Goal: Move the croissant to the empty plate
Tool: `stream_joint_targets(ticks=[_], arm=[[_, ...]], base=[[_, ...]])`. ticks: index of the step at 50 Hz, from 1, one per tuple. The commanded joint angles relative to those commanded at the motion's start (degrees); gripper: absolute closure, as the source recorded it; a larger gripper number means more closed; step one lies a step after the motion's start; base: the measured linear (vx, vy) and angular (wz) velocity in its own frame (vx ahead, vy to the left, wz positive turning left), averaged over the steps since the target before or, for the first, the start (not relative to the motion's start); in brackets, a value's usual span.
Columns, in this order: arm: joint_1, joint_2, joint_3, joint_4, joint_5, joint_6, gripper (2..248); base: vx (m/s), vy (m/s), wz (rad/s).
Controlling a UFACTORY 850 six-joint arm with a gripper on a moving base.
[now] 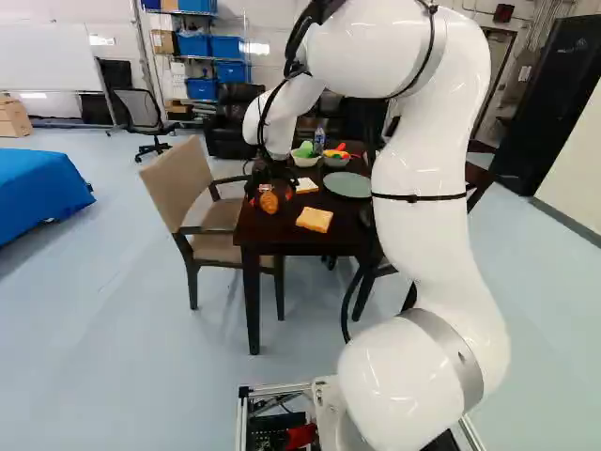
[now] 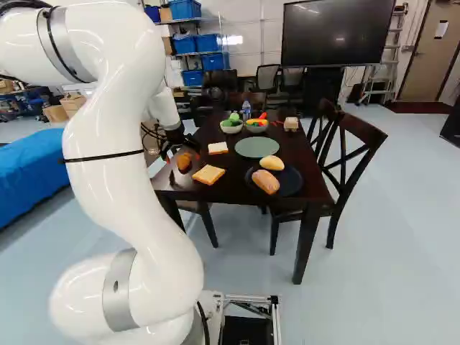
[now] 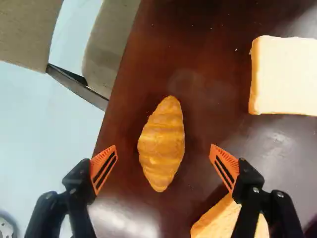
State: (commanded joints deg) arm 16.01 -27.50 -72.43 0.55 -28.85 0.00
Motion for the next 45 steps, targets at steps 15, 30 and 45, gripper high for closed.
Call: stream_joint_targets(ticks=[15, 30, 45], arm=[[0.00, 0.00, 0.00, 0.00, 0.00, 0.00, 30], [0.00, 0.00, 0.00, 0.00, 0.00, 0.00, 67], [0.00, 0.00, 0.00, 0.00, 0.86, 0.00, 93]], base=[[0.000, 0.000, 0.000], [0.000, 0.000, 0.000], [0.000, 0.000, 0.000]])
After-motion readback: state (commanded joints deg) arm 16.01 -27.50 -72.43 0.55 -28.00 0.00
